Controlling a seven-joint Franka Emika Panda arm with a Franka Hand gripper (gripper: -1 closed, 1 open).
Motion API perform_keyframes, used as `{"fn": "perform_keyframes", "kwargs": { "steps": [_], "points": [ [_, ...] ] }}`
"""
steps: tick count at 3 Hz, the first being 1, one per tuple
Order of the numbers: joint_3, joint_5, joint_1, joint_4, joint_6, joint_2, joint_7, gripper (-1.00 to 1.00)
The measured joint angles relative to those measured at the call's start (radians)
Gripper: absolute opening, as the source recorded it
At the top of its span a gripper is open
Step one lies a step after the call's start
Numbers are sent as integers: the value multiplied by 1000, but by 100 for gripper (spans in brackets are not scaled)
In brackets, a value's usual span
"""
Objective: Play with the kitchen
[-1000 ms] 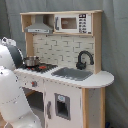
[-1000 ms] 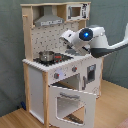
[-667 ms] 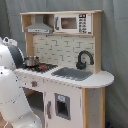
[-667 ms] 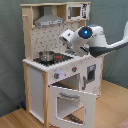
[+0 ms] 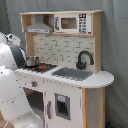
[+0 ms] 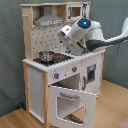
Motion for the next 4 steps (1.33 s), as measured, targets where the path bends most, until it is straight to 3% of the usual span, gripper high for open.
{"fn": "perform_keyframes", "kwargs": {
  "steps": [2, 4],
  "points": [
    [21, 182, -84, 22, 41, -1, -27, 100],
    [58, 326, -195, 47, 41, -19, -145, 100]
  ]
}}
